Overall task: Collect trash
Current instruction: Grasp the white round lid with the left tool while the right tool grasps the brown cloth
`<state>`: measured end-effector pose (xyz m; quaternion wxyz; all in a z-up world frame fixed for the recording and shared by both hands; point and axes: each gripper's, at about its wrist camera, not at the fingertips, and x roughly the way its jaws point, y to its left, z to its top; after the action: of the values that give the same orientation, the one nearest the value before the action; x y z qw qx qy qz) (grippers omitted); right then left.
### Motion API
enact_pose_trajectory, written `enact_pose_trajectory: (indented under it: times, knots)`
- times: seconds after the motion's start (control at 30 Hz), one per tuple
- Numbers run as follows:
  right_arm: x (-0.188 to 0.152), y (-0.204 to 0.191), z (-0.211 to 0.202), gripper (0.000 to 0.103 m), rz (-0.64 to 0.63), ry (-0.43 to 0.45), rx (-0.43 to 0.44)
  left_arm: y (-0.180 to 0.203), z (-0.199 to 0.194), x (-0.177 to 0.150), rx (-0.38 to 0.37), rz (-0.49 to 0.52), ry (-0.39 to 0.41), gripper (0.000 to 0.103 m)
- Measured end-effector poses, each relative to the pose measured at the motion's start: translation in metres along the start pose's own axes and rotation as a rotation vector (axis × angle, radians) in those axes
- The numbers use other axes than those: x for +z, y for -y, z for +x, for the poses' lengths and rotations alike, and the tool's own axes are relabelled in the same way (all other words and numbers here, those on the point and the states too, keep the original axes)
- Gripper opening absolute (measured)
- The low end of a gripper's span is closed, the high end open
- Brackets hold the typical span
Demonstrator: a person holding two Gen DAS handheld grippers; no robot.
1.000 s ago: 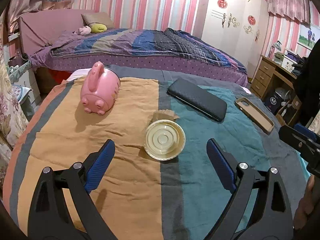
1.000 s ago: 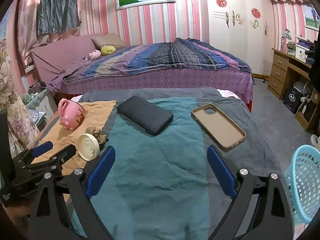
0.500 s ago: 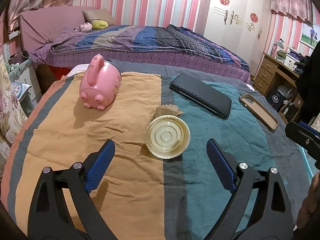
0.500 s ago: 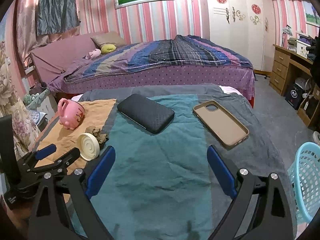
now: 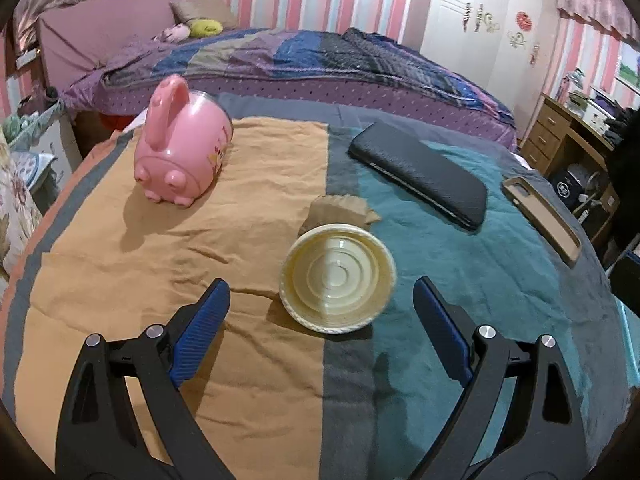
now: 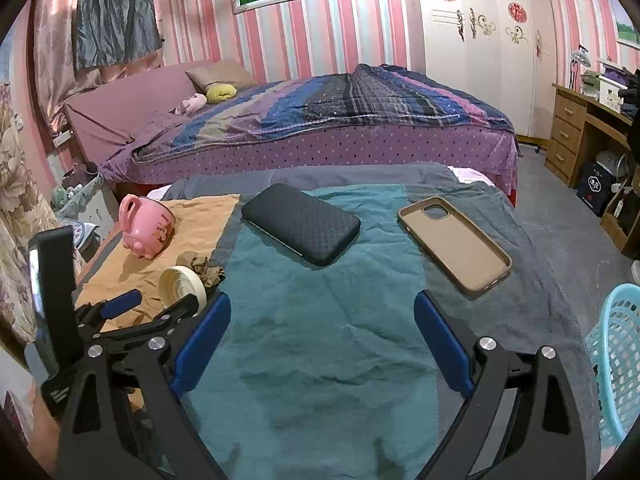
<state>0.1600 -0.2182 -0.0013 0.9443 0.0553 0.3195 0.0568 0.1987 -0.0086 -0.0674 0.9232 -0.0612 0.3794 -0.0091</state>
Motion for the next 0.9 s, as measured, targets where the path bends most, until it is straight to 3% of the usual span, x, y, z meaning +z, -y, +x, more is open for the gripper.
enact_pose_trajectory:
  times: [0.3, 0.47, 0.67, 0.9]
  knots:
    - [-0.001, -0.006, 0.010, 0.091, -0.007, -0.018, -0.002, -0.003, 0.015, 0.001, -0.025, -0.017, -0.039, 0.085]
    - [-0.003, -0.012, 0.015, 0.091, -0.023, -0.024, -0.006, 0.000, 0.018, 0.002, -0.062, 0.002, -0.052, 0.061]
    - [-0.006, -0.019, 0.023, 0.091, -0.051, -0.033, -0.032, -0.007, -0.005, 0.007, -0.109, -0.012, 0.000, 0.061]
    - [-0.003, -0.040, 0.042, 0.091, -0.040, -0.061, 0.000, -0.048, -0.048, 0.020, -0.069, -0.059, 0.109, 0.061]
